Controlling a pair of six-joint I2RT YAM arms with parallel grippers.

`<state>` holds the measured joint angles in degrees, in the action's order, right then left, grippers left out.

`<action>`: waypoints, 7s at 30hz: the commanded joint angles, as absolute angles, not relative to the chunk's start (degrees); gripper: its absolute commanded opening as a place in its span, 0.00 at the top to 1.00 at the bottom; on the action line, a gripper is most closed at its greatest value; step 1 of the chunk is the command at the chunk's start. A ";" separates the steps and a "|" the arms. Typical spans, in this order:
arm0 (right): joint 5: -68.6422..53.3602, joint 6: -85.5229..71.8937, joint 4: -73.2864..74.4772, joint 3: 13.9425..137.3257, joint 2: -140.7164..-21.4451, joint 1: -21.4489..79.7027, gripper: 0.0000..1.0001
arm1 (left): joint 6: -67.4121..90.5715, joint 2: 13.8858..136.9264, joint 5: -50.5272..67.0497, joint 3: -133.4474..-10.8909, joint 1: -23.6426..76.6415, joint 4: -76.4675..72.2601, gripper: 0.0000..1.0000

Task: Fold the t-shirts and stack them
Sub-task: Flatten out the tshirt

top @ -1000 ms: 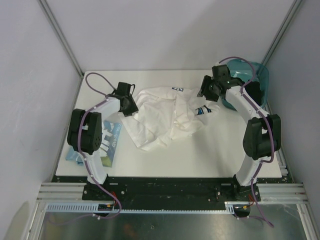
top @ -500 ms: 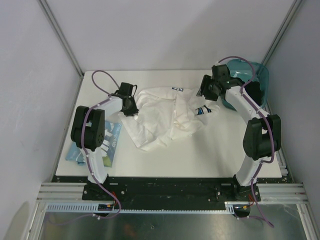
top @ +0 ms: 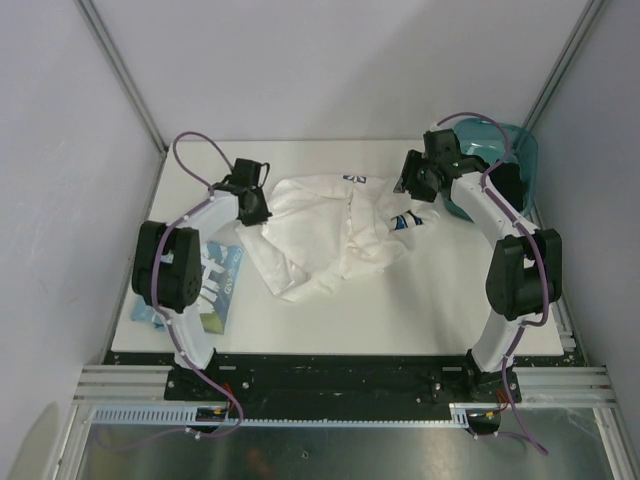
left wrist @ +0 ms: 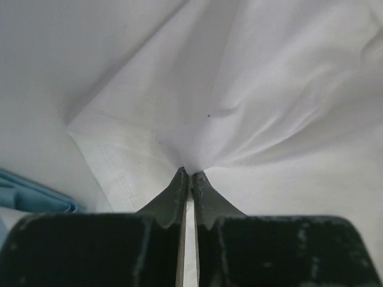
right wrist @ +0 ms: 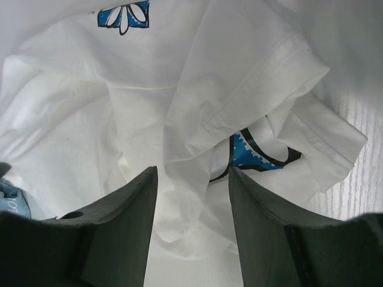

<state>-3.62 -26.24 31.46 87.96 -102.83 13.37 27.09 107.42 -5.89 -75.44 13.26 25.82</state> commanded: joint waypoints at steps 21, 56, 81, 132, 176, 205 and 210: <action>-2.01 -29.54 25.30 85.85 -110.04 14.35 0.38 | 22.18 95.70 -6.25 -70.16 5.93 28.92 0.95; 2.96 -46.53 11.00 80.51 -115.50 18.07 0.71 | 21.88 97.80 -3.98 -71.88 5.65 28.87 0.97; 9.47 -39.09 17.99 77.08 -107.23 -1.89 1.00 | 23.18 97.38 0.47 -75.22 16.79 28.76 1.00; -10.89 -48.02 11.66 94.48 -81.51 -4.71 1.00 | 31.59 88.53 3.38 -111.32 -3.66 23.42 1.00; 0.00 -34.10 31.76 51.47 -67.94 8.40 0.44 | 29.88 77.33 -2.74 -42.04 -10.77 25.62 0.60; -1.01 -30.62 30.72 47.65 -66.95 5.23 0.40 | 28.51 91.50 -3.16 -56.71 1.75 25.91 0.56; -1.72 -29.74 27.84 44.83 -68.53 6.13 0.35 | 29.43 92.67 -3.38 -55.56 2.09 24.94 0.64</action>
<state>-1.04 -31.42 30.94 46.26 -68.16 5.39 28.27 92.40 -1.58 -55.61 1.76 26.24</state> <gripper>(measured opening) 0.643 0.397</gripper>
